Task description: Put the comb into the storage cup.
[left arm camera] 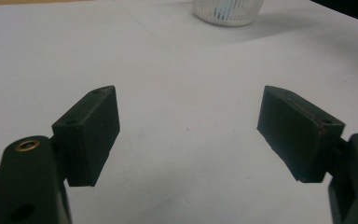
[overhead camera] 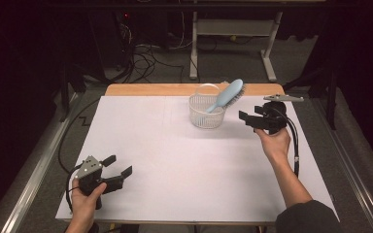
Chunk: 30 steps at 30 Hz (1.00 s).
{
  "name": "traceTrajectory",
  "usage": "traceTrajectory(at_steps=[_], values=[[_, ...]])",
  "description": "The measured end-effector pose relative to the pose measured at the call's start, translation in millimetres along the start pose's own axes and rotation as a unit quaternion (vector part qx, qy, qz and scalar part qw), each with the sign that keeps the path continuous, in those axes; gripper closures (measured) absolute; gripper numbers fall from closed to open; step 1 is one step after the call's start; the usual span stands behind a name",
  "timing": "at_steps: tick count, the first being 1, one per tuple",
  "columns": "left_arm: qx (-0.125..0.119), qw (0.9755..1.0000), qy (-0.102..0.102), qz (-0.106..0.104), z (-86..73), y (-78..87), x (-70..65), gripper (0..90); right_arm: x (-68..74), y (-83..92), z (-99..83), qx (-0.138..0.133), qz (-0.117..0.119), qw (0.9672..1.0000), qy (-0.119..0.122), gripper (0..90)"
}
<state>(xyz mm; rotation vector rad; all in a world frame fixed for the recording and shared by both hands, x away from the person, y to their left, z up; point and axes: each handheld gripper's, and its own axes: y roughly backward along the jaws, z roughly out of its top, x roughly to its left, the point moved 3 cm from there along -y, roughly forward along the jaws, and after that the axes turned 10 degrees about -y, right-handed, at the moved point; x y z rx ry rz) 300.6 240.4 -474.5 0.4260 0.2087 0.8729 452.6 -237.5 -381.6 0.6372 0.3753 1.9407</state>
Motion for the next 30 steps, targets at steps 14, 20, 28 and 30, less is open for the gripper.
traceTrajectory(at_steps=[14,20,28,30], values=[[0.001,1.0000,-0.002,-0.001,-0.2,-0.2,-0.3,21.5,-2.4,9.7,-6.5,-0.006,0.004,1.0000,0.001,28.9],[0.000,1.0000,-0.003,0.000,-0.1,-0.2,-0.6,21.5,-3.3,14.5,-10.3,-0.008,0.008,0.9999,0.004,28.6],[0.002,1.0000,-0.004,-0.001,-0.4,-0.4,-0.5,21.5,-4.4,19.2,-14.3,-0.012,0.013,0.9998,0.007,27.8],[0.003,1.0000,-0.005,-0.001,-0.5,-0.3,-0.2,21.5,-4.2,20.9,-14.6,-0.013,0.014,0.9998,0.006,27.7]])
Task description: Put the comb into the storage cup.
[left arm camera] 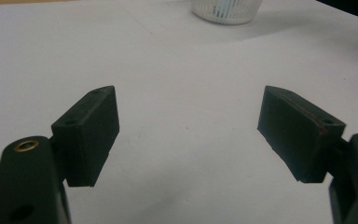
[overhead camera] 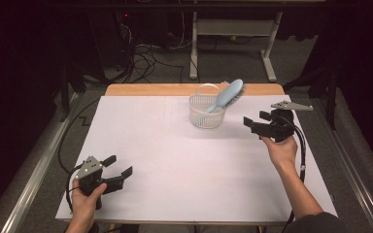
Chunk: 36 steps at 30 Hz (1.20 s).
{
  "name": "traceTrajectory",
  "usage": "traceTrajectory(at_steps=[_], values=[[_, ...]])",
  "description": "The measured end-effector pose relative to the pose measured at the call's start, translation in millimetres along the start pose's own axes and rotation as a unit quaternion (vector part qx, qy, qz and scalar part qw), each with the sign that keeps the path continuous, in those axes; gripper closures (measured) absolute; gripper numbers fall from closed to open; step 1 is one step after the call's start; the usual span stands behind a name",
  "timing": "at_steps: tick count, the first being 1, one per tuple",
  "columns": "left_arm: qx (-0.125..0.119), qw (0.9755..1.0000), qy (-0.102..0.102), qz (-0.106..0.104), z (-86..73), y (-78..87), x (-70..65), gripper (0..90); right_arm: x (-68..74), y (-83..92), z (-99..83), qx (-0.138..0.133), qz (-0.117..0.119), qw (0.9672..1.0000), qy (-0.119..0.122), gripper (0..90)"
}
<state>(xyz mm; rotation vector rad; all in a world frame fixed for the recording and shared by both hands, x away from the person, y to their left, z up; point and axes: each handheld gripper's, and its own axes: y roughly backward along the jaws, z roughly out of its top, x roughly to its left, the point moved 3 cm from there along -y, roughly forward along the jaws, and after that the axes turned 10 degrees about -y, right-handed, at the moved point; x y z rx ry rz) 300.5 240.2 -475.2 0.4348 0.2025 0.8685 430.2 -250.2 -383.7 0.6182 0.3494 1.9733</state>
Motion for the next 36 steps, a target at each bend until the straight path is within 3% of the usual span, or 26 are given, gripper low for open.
traceTrajectory(at_steps=[18,36], values=[[0.000,1.0000,-0.003,0.001,0.1,0.5,0.1,21.5,5.1,9.7,-5.4,-0.011,0.013,0.9998,0.010,26.7],[0.004,1.0000,-0.003,0.001,-0.6,0.4,0.8,21.5,0.4,23.8,-13.0,-0.028,0.013,0.9995,0.006,24.6]])
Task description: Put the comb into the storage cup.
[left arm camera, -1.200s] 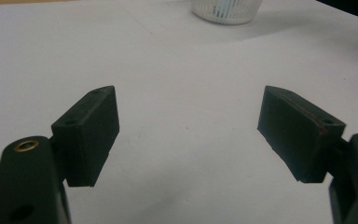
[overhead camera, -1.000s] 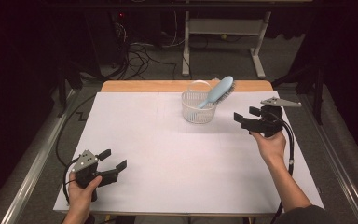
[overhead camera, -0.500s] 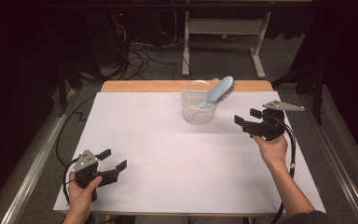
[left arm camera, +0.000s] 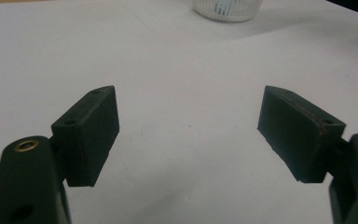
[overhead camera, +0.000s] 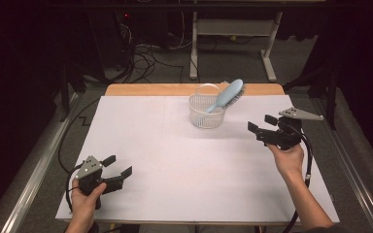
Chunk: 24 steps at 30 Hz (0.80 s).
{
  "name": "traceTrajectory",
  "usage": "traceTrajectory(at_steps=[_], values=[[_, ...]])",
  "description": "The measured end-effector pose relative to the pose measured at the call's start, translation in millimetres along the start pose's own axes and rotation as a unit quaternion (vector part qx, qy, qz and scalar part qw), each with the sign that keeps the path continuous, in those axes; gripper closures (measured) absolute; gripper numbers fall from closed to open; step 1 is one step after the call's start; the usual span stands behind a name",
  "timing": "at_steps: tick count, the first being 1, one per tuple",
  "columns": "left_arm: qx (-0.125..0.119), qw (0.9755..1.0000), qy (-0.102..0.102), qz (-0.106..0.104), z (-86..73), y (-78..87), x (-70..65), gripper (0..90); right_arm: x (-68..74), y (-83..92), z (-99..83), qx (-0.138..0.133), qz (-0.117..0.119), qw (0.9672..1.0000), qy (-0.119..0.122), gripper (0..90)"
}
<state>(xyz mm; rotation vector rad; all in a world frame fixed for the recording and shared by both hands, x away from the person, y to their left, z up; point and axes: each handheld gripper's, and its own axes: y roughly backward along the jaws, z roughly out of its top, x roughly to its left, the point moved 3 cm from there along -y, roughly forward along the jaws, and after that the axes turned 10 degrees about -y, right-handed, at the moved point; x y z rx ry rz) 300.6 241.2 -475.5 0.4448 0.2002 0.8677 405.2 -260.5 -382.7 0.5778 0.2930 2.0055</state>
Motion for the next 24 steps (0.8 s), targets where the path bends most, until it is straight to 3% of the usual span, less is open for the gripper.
traceTrajectory(at_steps=[24], values=[[-0.002,1.0000,0.000,0.000,0.9,-1.0,-1.3,21.5,-5.3,16.1,-10.6,-0.008,0.000,1.0000,-0.005,23.5]])
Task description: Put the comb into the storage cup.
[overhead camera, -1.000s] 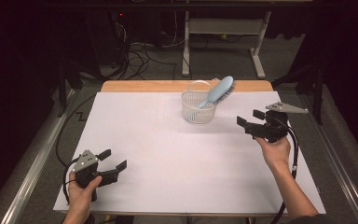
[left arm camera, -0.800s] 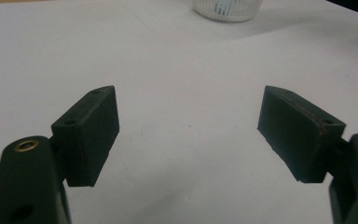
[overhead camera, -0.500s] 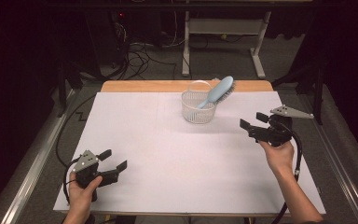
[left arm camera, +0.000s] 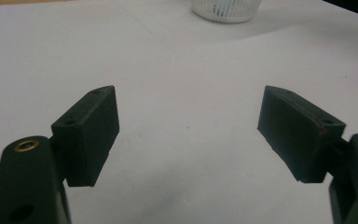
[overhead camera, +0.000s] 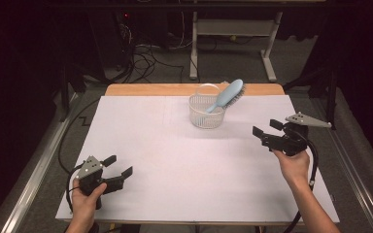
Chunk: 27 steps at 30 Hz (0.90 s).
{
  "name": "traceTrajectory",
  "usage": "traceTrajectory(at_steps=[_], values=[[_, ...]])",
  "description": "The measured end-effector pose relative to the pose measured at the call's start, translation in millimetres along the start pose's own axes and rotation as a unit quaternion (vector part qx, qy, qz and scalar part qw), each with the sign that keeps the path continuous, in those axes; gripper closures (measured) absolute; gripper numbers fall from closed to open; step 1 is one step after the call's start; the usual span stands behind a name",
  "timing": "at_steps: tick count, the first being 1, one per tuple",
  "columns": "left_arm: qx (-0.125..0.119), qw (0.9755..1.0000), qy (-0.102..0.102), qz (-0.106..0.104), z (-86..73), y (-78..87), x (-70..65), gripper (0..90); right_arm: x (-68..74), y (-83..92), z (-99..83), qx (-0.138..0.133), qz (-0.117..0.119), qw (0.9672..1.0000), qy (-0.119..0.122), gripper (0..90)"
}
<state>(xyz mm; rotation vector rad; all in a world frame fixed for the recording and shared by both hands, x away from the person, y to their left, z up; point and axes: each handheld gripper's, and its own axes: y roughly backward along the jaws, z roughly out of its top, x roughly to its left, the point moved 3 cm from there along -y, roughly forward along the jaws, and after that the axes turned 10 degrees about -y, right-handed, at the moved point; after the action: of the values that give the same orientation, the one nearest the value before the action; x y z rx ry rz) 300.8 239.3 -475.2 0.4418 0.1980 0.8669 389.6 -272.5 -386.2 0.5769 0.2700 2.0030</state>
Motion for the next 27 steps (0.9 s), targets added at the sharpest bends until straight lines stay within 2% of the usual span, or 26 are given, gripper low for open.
traceTrajectory(at_steps=[15,27], values=[[-0.003,1.0000,0.001,-0.002,0.1,0.0,-0.7,21.5,-7.2,12.7,-8.8,-0.008,0.000,0.9999,-0.010,22.8],[-0.005,1.0000,-0.001,-0.001,0.5,0.3,-1.3,21.5,-5.8,25.3,-14.5,-0.018,0.011,0.9996,-0.020,21.6]])
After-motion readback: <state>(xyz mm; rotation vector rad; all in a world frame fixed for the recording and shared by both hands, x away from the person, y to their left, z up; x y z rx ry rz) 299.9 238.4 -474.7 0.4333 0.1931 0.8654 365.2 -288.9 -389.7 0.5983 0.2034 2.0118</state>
